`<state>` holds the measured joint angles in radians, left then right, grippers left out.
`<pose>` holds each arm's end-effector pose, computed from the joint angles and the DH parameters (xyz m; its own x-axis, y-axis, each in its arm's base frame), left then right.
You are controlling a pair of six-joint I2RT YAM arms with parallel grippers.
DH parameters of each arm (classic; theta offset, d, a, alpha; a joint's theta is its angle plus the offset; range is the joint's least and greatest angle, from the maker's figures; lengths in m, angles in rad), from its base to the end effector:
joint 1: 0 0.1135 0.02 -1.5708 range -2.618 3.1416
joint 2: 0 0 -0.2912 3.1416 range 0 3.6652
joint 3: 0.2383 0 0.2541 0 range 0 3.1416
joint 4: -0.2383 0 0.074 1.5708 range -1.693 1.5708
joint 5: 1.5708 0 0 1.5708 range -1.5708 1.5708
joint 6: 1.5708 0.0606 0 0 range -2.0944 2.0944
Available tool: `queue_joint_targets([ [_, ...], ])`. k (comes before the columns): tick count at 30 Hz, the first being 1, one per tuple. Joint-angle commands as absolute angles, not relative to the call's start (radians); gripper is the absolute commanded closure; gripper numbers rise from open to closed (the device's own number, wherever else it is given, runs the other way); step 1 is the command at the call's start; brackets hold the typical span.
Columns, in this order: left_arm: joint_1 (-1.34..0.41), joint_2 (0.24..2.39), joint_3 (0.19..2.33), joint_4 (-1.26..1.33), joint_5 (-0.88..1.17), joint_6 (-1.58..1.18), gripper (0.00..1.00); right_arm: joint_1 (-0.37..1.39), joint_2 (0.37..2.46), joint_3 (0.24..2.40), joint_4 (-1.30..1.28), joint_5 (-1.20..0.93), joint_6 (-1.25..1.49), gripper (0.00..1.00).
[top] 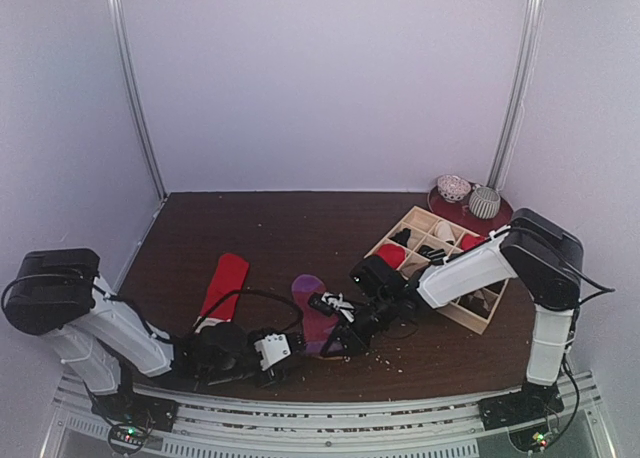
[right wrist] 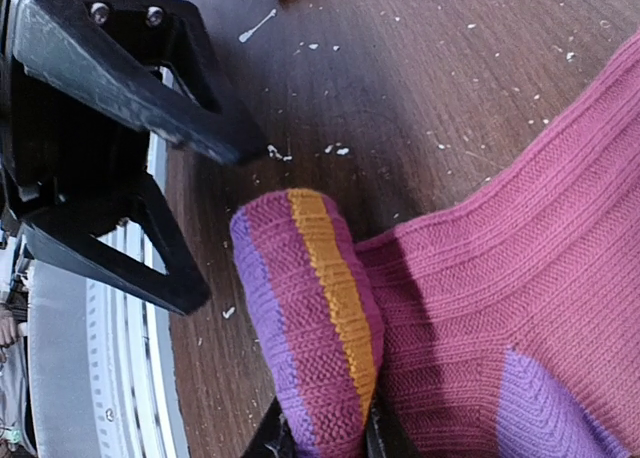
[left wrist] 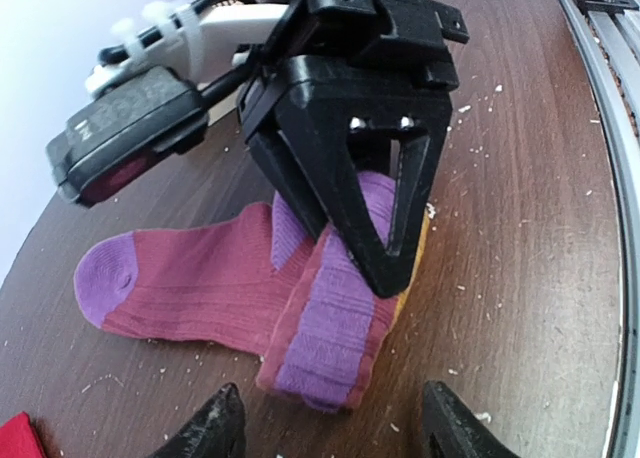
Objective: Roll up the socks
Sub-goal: Roll a pair of socks at the center of the board.
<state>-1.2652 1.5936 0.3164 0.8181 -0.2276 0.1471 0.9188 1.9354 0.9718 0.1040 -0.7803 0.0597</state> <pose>0.0957 -0.2579 0.1267 -0.0046 0.4893 -0.8721 0.8784 0.4188 0.2303 0.2030 0.3362 0.1283 -0.5092 -0.5972 -0.6198 -0.8146 0.1021 0.5709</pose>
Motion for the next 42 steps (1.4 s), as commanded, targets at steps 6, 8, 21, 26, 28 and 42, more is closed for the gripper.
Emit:
queue_joint_targets([
  [6, -1.269, 1.699, 0.388, 0.996, -0.174, 0.228, 0.40, 0.935, 1.998, 0.940, -0.085, -0.863, 0.082, 0.82],
  [8, -1.270, 1.723, 0.398, 0.997, -0.161, 0.222, 0.42, 0.934, 1.999, 0.938, -0.085, -0.872, 0.083, 0.82],
  [21, -1.270, 1.823, 0.406, 1.005, -0.043, 0.139, 0.76, 0.933, 2.005, 0.940, -0.076, -0.873, 0.098, 0.82],
  [26, -1.270, 1.859, 0.416, 0.989, -0.034, 0.101, 1.00, 0.932, 1.992, 0.942, -0.068, -0.873, 0.098, 0.82],
  [28, -1.270, 1.875, 0.409, 0.997, -0.030, 0.077, 1.00, 0.931, 1.977, 0.940, -0.043, -0.872, 0.104, 0.76],
  [42, -1.202, 1.881, 0.440, 0.609, 0.072, -0.330, 1.00, 1.027, 1.402, 0.473, 0.545, -0.447, -0.227, 0.38],
])
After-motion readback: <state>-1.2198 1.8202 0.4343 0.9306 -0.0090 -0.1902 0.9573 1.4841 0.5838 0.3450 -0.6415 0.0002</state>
